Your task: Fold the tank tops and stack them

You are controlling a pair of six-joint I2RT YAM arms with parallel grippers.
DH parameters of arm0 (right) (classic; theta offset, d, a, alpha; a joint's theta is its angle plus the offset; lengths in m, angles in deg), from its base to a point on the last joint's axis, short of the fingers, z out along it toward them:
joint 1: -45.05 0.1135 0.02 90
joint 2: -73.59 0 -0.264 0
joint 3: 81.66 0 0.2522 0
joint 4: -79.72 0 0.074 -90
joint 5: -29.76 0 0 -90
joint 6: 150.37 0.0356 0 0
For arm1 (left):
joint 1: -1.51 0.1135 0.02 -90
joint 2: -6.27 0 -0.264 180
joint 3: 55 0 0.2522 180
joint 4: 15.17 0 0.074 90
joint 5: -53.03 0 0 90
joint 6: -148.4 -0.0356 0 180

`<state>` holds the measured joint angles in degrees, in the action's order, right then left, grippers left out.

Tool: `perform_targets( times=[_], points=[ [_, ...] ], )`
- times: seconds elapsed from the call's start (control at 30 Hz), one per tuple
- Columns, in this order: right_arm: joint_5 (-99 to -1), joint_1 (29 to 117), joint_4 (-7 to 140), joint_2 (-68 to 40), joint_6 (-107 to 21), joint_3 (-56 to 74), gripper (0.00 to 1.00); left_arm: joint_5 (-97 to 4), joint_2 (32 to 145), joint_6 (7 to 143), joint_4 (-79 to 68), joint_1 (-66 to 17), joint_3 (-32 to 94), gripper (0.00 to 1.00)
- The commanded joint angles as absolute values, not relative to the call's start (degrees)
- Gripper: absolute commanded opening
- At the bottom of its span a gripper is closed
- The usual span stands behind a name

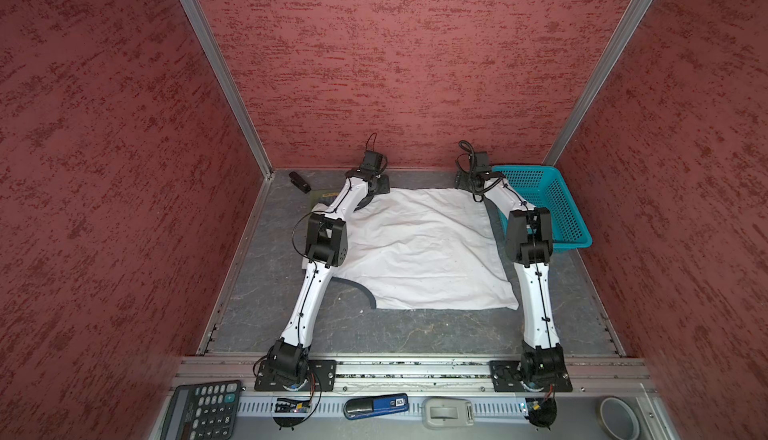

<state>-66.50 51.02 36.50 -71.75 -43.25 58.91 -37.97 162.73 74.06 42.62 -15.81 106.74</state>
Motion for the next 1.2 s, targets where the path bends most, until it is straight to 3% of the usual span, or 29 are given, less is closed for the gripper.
perform_targets(
  times=[0.0,0.3,0.43,0.53,0.73,0.83,0.97,1.17],
  points=[
    [-69.56,50.53,31.70,-74.41,-44.01,62.38,0.85,-38.18,163.78,74.24,44.20,-15.80,107.78,0.50],
    [-69.80,49.97,25.39,-80.19,-41.86,70.60,0.84,-39.62,161.31,74.81,42.18,-16.25,104.10,0.26],
    [-70.24,49.79,22.71,-82.15,-41.48,74.30,0.79,-39.97,158.51,75.22,39.64,-16.50,100.34,0.18],
    [-69.76,49.70,22.89,-82.00,-41.68,74.28,0.68,-40.03,156.93,75.38,38.33,-16.62,98.51,0.13],
    [-68.38,49.70,23.69,-79.83,-43.16,73.60,0.28,-38.97,151.42,75.09,34.20,-17.35,92.26,0.04],
    [-68.38,49.62,26.34,-76.43,-44.20,69.58,0.16,-37.75,147.28,74.92,30.16,-17.75,86.87,0.01],
    [-70.23,49.70,32.49,-69.44,-44.39,59.59,0.09,-36.77,142.26,74.20,24.64,-18.12,79.53,0.00],
    [-72.73,49.61,44.19,-58.26,-45.11,42.86,0.10,-35.58,138.39,72.48,21.25,-18.66,73.84,0.01]
  ],
)
